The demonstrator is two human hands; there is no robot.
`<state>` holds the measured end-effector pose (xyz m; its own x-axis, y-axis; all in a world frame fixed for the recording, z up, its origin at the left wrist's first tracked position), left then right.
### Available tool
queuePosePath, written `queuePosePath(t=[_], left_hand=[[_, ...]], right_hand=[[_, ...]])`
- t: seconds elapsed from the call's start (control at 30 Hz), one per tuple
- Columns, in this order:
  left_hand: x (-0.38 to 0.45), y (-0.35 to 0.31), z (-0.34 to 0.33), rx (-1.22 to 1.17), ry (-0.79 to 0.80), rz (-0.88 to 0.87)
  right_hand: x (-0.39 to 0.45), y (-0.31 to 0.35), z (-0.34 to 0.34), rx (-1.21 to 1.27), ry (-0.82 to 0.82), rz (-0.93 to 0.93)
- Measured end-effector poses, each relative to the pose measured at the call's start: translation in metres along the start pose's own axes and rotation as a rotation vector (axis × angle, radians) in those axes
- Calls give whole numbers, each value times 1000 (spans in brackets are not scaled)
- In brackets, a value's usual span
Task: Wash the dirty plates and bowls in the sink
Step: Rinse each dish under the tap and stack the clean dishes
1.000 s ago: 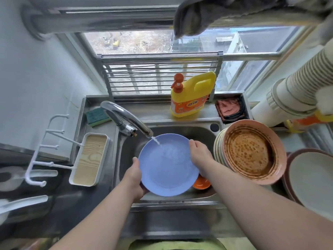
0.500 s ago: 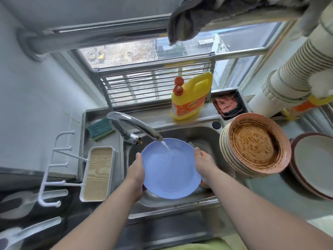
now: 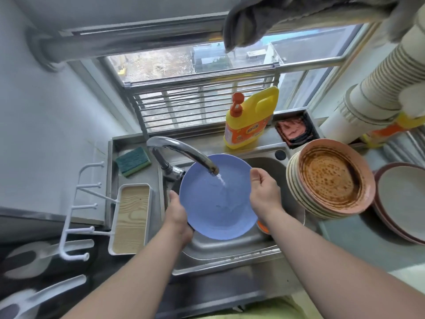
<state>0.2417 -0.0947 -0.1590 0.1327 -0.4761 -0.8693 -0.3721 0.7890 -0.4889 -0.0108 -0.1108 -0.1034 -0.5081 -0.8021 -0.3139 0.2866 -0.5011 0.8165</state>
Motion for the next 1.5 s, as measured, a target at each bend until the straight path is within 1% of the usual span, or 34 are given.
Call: queuePosePath(t=[0.1,0.17,0.3,0.43,0.5,0.57,0.67,0.77,0.83,0.9,0.97,1.03,1.17,1.3,1.4,1.47,1.5], left_hand=[[1,12,-27,-49,75,72],[-2,21,-41,-51,119,118],[0,42,-53,-26,180,205],[-4,59,-44,28,201,276],[-3,68,-36,7,194,305],[0,77,-28,-17,185,365],[3,93,-15,4,156,484],[-1,100,-13,53,182,537],[-7,106,-15,49,215,580],[-11,112,-21,19,238,616],[-13,113,-26,-5,219,602],[-14,117,-30,36,205,597],[-19,123,-27,254,193,592],[-25,124,-31,277,159,568],[-31,124,-36,211,132,512],[-33,124,-44,111,82,459],[-35,122,-52,33,83,421]], right_hand=[[3,19,21,-76,-6,77],[6,23,29,-101,-7,73],[17,13,33,-139,71,-67],[16,7,39,-288,183,-210],[10,-8,37,-256,247,-362],[6,-28,39,-201,237,-469],[-24,-40,46,58,193,-704],[-43,-33,46,221,204,-821],[-49,-24,46,236,210,-863],[-48,-13,45,201,223,-817],[-39,2,45,173,196,-709],[-33,10,46,133,194,-639],[-32,13,50,78,217,-596],[-29,12,60,92,244,-587],[-22,17,68,63,319,-555],[-16,23,77,42,339,-508],[-13,26,82,51,344,-482]])
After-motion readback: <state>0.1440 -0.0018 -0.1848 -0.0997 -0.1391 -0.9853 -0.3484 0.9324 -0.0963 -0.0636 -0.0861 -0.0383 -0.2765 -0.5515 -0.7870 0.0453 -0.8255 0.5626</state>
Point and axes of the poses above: each hand's wrist, its own x-axis towards the middle knuckle, its own z-axis out of the back of the hand, y = z × x, the point moved 9 cm from there along x, towards the middle knuckle, and after that the axes turned 4 degrees about -y, right-handed, at the moved point
